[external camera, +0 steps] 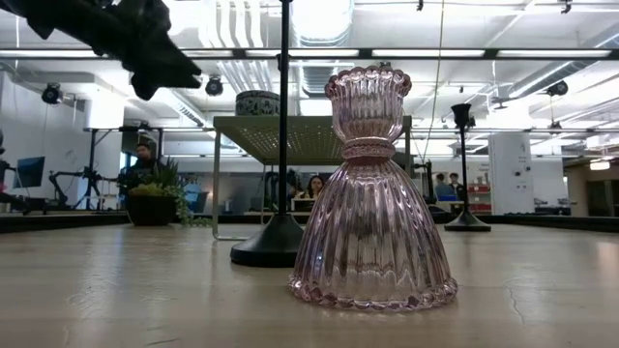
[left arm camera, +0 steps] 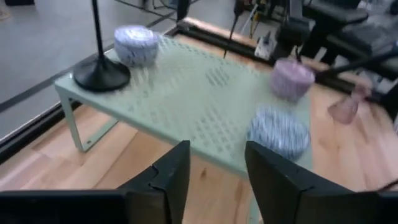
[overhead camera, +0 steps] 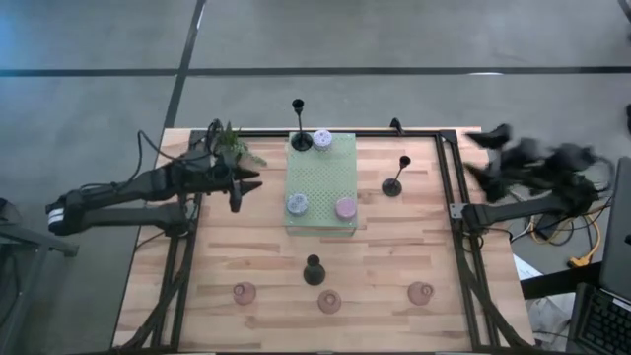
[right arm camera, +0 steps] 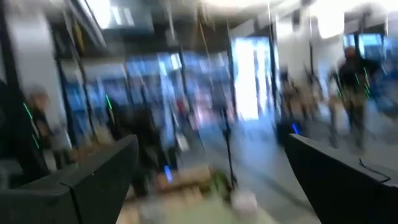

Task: Pick & Place candle stick holders
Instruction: Put the top black candle holder on the shelf

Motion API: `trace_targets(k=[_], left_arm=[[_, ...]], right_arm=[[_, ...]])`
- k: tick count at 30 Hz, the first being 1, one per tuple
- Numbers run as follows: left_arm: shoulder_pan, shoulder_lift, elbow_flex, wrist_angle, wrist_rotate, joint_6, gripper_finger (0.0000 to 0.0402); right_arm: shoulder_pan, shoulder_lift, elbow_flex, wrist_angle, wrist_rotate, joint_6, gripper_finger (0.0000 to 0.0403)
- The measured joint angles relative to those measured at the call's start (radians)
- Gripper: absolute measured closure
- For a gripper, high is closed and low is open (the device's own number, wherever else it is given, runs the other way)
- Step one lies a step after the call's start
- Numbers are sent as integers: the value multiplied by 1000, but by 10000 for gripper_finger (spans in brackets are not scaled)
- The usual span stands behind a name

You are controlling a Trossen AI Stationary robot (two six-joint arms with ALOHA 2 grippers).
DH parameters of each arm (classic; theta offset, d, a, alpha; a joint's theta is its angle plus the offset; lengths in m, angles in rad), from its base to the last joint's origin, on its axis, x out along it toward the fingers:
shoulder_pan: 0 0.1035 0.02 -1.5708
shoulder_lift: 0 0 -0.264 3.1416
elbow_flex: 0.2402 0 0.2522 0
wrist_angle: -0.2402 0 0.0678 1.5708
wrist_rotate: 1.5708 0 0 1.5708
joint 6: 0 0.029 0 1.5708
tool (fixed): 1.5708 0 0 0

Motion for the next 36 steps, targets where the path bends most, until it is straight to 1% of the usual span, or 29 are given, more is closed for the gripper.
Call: trace_targets(k=[3, 6, 9, 12, 15, 18, 20, 23, 29, 32, 36], left_arm=[[-53, -20, -50, 0, -34, 20, 268], [-99, -50, -130, 39, -44, 44, 289], [-116, -82, -237, 192, -49, 74, 307], [-115, -102, -341, 369, -67, 94, 323], [-115, -117, -409, 476, -77, 89, 331], [-115, -125, -443, 494, -77, 67, 332], [-115, -126, -457, 495, -76, 65, 333], [-115, -126, -471, 494, -76, 69, 333], [-115, -126, -473, 489, -76, 68, 333], [-115, -126, -473, 489, -76, 68, 331], [-115, -126, -473, 489, -76, 68, 330]], right_arm=[[0, 113, 7, -108, 42, 47, 3], [0, 203, 38, -259, 131, 158, 3], [0, 274, 39, -405, 225, 323, 3], [0, 308, 1, -480, 256, 434, 3], [0, 305, -57, -476, 325, 530, 3], [0, 291, -136, -478, 400, 608, 3], [0, 280, -191, -475, 427, 669, 3], [0, 269, -263, -430, 437, 728, 3], [0, 271, -368, -314, 440, 717, 3], [0, 278, -401, -294, 440, 720, 3], [0, 284, -411, -285, 433, 734, 3]])
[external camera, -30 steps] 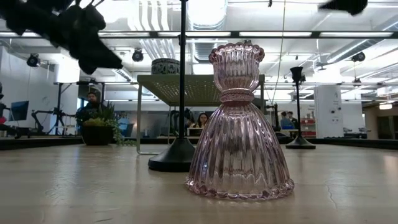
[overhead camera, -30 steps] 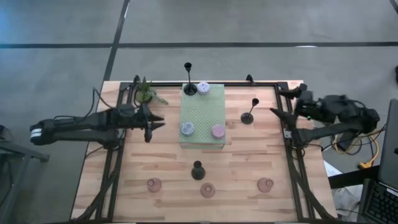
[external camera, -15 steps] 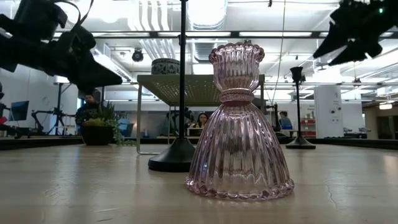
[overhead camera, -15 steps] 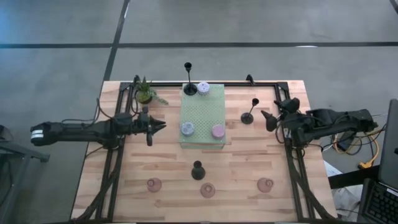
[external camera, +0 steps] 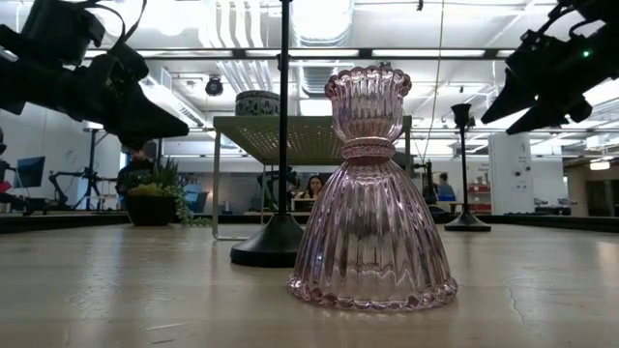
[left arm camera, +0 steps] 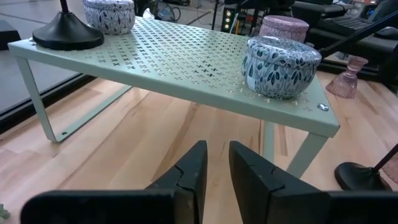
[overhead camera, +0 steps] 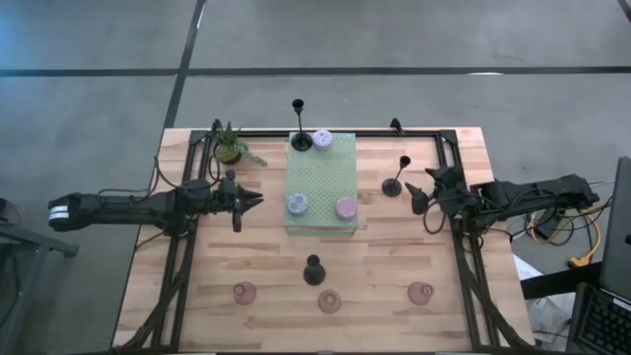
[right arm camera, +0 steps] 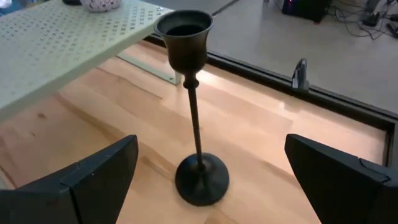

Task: Pick & Place candle stick holders
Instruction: Put the top black candle holder on the shelf

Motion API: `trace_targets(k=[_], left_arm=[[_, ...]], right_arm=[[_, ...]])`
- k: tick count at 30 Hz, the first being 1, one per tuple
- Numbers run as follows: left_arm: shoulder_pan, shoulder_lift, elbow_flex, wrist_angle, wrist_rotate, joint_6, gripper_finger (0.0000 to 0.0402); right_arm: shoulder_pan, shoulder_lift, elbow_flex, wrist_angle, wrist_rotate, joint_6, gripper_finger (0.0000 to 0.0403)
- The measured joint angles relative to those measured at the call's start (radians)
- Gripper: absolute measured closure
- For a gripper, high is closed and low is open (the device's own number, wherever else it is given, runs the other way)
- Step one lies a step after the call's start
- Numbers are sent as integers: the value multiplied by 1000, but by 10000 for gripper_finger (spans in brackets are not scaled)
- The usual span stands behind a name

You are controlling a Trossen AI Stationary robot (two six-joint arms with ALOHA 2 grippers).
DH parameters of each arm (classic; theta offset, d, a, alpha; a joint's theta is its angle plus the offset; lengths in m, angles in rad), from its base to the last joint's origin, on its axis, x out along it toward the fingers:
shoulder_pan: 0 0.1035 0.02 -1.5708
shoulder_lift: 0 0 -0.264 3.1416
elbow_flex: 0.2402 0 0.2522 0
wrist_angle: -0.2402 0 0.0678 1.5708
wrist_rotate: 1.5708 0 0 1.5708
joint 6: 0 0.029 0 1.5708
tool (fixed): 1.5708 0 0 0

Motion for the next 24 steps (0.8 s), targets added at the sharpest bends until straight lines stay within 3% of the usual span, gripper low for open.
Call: trace_targets(k=[9, 15, 24], left_arm=[[0, 0, 0, 0, 0, 0, 330], [0, 0, 0, 0, 1, 0, 330], [0, 0, 0, 0, 1, 0, 330]], right_arm=[[-2, -1, -8, 11, 34, -82, 3], [-2, -1, -49, 56, 37, 6, 3], [-2, -2, -158, 441, 22, 4, 3]])
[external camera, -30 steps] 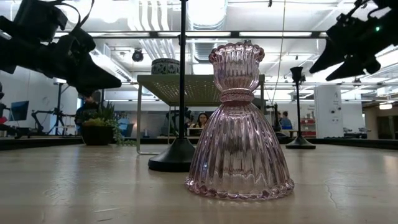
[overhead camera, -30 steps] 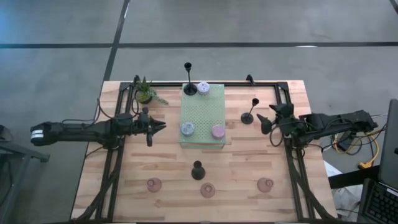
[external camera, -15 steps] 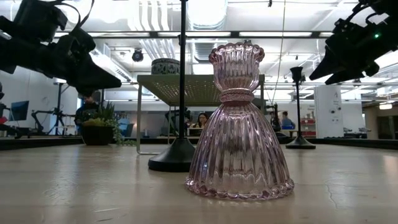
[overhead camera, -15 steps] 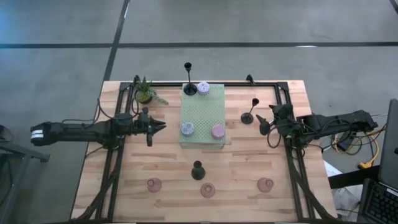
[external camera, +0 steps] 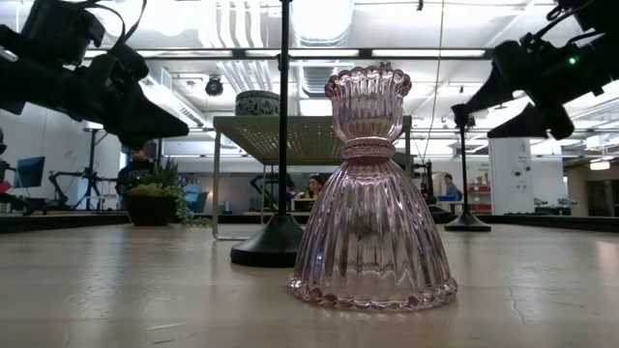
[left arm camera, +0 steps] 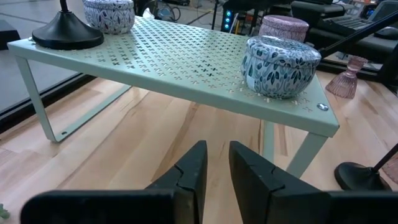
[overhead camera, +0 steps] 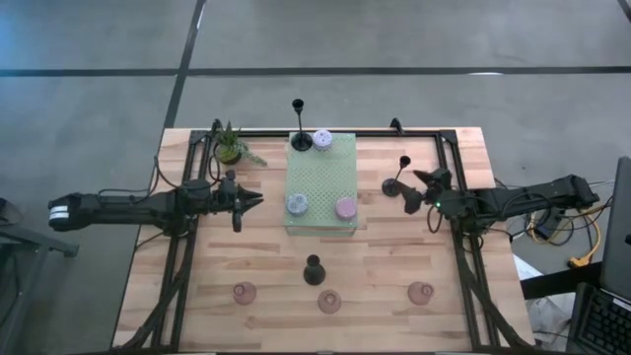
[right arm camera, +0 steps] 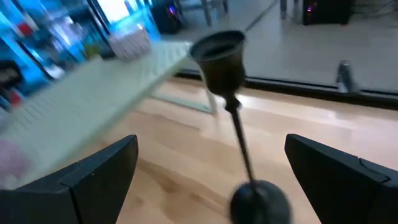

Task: Pick & Place candle stick holders
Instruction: Put the top black candle holder on the shelf

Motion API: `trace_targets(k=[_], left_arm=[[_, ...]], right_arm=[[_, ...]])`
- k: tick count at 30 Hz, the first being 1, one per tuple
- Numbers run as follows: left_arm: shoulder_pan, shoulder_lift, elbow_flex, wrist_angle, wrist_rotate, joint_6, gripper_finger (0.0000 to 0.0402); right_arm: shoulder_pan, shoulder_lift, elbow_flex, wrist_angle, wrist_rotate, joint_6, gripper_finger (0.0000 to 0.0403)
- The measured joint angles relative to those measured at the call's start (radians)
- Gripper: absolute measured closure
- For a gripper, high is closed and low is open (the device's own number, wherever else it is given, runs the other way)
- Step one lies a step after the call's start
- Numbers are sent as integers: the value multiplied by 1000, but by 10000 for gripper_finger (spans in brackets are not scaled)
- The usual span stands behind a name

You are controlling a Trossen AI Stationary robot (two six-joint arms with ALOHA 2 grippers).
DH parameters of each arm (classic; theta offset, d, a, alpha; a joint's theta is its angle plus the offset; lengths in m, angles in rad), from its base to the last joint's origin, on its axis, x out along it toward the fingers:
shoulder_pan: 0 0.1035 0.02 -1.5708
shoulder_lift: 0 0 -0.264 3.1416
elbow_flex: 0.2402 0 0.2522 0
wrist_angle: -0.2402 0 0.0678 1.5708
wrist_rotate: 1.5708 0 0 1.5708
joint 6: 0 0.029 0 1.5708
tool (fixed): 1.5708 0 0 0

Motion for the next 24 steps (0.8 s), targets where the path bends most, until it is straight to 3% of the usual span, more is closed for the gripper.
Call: trace_targets(k=[5, 9, 24], left_arm=[[0, 0, 0, 0, 0, 0, 330], [0, 0, 0, 0, 0, 0, 330], [0, 0, 0, 0, 0, 0, 330]], right_arm=[[0, -1, -12, 36, -74, -29, 3], [0, 17, -5, 34, -67, -95, 3], [-13, 126, -41, 33, 94, -132, 3]])
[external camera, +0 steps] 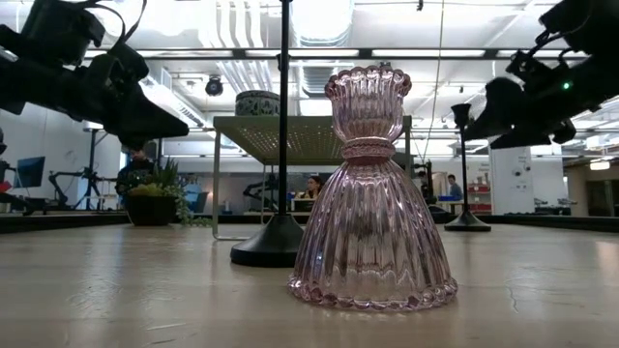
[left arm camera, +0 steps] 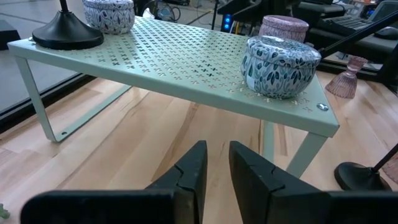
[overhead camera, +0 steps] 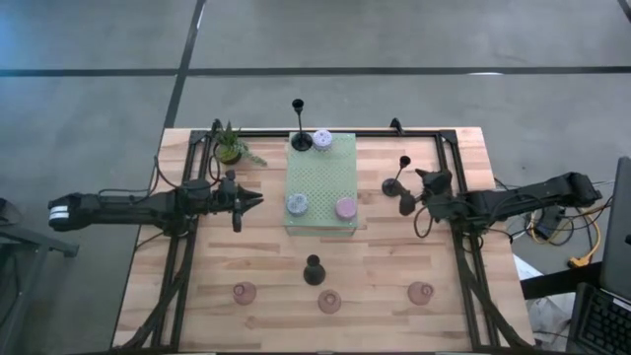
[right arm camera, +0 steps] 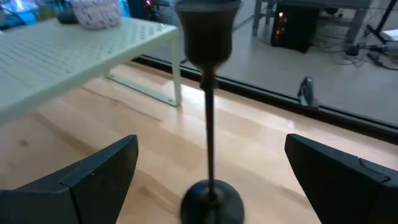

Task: Pick & Place candle stick holders
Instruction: Put the top black candle holder on the shelf

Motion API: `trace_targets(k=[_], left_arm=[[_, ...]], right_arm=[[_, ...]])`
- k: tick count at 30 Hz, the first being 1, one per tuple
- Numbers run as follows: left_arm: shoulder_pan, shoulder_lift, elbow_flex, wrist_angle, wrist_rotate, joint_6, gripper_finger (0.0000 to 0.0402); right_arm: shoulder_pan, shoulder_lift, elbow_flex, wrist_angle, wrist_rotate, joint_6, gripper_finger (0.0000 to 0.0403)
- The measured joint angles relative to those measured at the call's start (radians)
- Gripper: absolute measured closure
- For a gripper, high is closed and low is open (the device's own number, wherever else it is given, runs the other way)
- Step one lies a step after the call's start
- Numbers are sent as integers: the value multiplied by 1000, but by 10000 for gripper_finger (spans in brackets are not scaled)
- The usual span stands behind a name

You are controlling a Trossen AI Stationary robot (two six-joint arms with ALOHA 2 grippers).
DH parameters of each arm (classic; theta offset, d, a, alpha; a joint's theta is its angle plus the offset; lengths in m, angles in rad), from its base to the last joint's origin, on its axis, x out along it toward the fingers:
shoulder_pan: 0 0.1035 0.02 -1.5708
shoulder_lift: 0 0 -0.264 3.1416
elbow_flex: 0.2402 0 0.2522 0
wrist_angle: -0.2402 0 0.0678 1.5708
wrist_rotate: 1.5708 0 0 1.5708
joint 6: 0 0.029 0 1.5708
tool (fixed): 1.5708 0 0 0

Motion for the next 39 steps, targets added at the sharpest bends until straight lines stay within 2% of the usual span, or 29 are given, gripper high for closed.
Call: trace_targets(k=[10, 16, 23, 26, 30, 39], left_arm=[[0, 0, 0, 0, 0, 0, 330], [0, 0, 0, 0, 0, 0, 330], [0, 0, 0, 0, 0, 0, 330], [0, 0, 0, 0, 0, 0, 330], [0, 0, 0, 0, 0, 0, 330], [0, 0, 0, 0, 0, 0, 330]], right_arm=[[-66, 74, -19, 87, -14, -3, 3], [-139, 138, -51, 245, -116, -16, 3], [-217, 210, -39, 328, -150, -104, 19], [-245, 234, -17, 328, -170, -108, 54], [-266, 269, 10, 328, -175, -113, 124], [-270, 337, 53, 326, -176, -117, 324]])
